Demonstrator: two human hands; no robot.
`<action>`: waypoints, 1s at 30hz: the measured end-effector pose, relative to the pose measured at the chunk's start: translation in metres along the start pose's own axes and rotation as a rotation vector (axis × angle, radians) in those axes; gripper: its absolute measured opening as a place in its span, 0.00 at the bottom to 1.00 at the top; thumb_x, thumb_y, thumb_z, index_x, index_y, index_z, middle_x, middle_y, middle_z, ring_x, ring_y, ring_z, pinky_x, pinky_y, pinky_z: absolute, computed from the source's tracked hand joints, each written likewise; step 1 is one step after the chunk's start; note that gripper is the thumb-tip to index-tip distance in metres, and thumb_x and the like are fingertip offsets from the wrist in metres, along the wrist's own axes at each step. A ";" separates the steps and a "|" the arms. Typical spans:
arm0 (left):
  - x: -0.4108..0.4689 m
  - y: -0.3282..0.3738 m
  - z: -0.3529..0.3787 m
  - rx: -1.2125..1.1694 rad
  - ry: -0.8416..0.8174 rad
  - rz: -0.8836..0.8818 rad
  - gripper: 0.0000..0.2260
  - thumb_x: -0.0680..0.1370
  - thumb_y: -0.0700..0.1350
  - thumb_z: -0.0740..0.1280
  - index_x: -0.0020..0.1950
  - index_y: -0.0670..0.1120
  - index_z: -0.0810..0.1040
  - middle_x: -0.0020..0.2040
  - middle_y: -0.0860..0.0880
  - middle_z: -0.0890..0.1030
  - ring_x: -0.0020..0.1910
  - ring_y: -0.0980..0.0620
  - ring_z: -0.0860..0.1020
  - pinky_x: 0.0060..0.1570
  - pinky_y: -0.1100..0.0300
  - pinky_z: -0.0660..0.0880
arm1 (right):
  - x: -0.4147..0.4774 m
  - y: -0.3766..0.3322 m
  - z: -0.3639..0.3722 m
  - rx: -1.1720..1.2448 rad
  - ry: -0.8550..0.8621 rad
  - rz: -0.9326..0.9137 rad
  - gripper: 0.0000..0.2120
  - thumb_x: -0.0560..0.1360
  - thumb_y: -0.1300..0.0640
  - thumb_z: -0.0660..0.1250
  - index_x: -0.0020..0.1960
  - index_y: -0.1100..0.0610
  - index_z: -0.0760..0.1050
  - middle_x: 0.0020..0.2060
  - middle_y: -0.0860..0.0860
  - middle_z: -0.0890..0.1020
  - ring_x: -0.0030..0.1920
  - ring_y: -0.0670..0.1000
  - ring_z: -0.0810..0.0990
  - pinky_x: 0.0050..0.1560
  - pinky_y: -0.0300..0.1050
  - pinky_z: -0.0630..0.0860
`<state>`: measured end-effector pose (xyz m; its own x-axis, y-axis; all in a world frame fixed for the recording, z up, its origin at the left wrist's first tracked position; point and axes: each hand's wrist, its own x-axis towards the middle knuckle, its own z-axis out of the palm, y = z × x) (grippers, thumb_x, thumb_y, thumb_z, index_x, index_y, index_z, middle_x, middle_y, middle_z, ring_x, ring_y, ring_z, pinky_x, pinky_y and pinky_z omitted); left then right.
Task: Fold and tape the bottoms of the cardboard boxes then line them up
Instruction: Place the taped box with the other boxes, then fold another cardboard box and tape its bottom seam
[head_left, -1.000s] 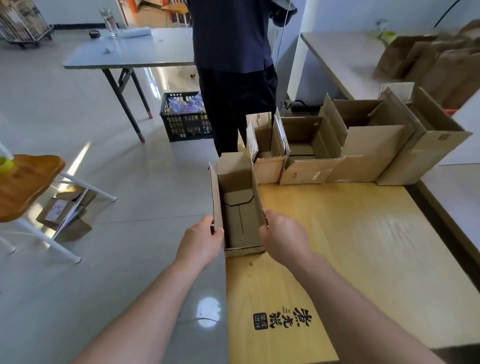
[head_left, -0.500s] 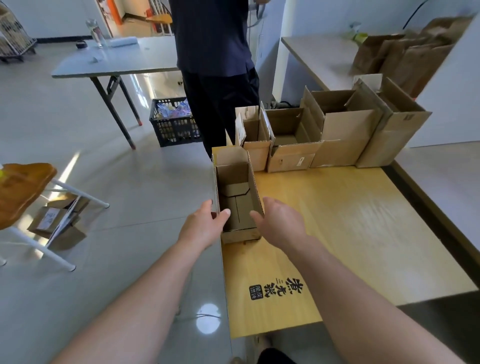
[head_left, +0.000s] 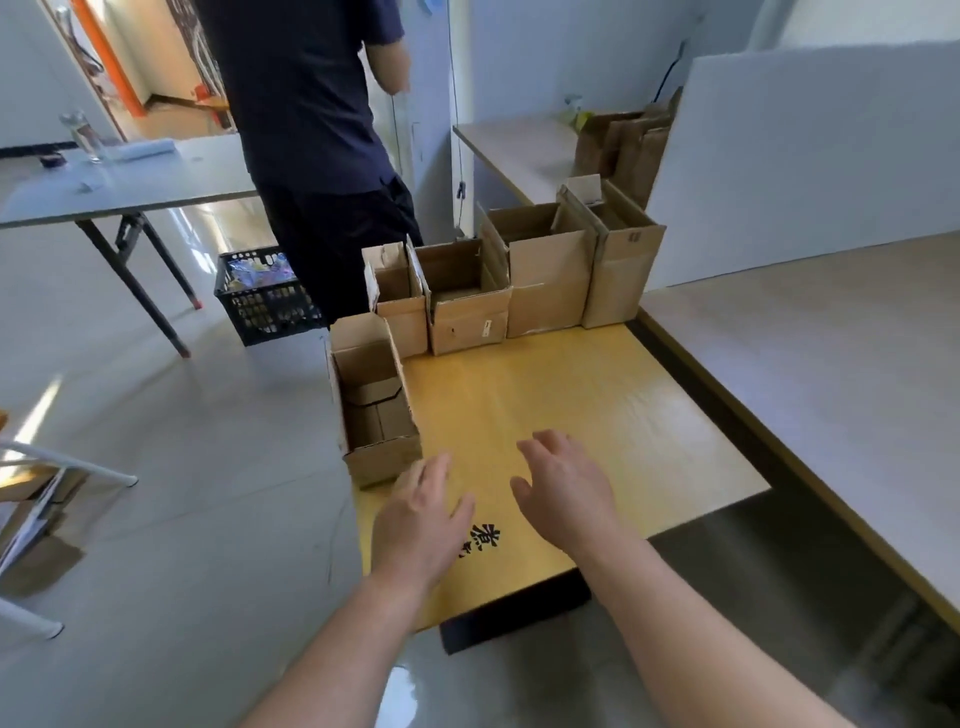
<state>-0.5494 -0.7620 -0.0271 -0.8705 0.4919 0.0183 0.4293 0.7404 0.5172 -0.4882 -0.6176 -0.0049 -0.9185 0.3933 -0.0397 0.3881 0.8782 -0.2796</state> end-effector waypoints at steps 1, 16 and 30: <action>-0.008 0.010 0.011 0.025 -0.041 0.011 0.21 0.80 0.53 0.61 0.72 0.50 0.65 0.66 0.52 0.71 0.63 0.53 0.71 0.57 0.60 0.70 | -0.014 0.014 -0.003 -0.009 -0.006 0.014 0.21 0.80 0.50 0.58 0.71 0.54 0.65 0.70 0.51 0.66 0.67 0.53 0.66 0.62 0.46 0.69; -0.118 0.262 0.157 0.183 -0.278 0.424 0.18 0.79 0.56 0.60 0.64 0.48 0.72 0.61 0.50 0.75 0.61 0.51 0.72 0.58 0.56 0.70 | -0.254 0.259 -0.073 -0.086 0.123 0.449 0.14 0.79 0.51 0.57 0.61 0.54 0.72 0.55 0.51 0.76 0.53 0.53 0.75 0.55 0.46 0.70; -0.187 0.457 0.262 0.141 -0.423 0.897 0.19 0.79 0.55 0.60 0.67 0.48 0.71 0.64 0.51 0.75 0.62 0.51 0.72 0.60 0.57 0.69 | -0.387 0.413 -0.103 -0.098 0.274 0.920 0.16 0.79 0.53 0.55 0.64 0.55 0.71 0.59 0.52 0.76 0.58 0.55 0.74 0.55 0.45 0.66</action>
<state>-0.1277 -0.3955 -0.0180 -0.0654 0.9973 0.0322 0.9338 0.0498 0.3544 0.0352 -0.3792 -0.0058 -0.2068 0.9781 0.0252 0.9635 0.2080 -0.1688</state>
